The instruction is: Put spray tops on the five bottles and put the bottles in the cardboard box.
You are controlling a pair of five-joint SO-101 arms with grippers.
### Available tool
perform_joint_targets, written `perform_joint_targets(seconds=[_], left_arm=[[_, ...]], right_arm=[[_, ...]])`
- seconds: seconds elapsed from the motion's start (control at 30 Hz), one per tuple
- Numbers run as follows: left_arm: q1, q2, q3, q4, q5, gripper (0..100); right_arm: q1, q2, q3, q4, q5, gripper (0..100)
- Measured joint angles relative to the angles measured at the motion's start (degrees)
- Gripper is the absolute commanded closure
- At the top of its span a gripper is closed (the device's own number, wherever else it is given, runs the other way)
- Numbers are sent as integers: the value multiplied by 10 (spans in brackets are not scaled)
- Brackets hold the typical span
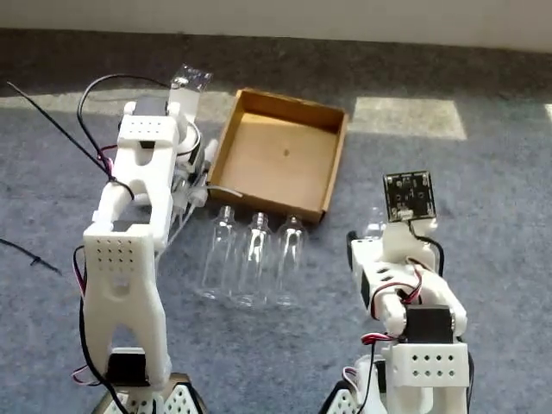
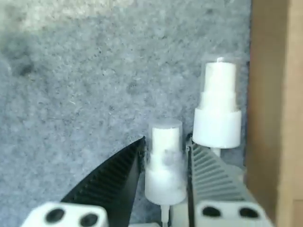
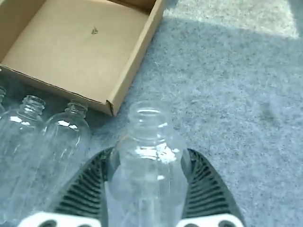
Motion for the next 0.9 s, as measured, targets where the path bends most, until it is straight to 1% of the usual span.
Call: perform_joint_targets(seconds=[0.1, 0.23, 0.43, 0.5, 0.57, 0.67, 0.73, 0.9], left_arm=[[0, 5, -32, 22, 14, 916], [-6, 6, -124, 98, 48, 916], [-5, 6, -381, 244, 58, 916], [-8, 6, -470, 271, 62, 916], [-16, 5, -537, 278, 67, 916], [-29, -3, -564, 281, 69, 916], [-33, -15, -564, 283, 86, 916], [-31, -124, -564, 283, 124, 918]], right_arm=[[0, 0, 0, 0, 0, 995], [0, 0, 0, 0, 0, 995], [-7, 0, 0, -11, 0, 995], [-30, 0, 0, -33, 0, 995], [-58, 0, 0, -57, 0, 995], [-95, 0, 0, -90, 0, 995], [-109, 0, 0, -123, -2, 995], [-148, 0, 0, -238, -2, 995]])
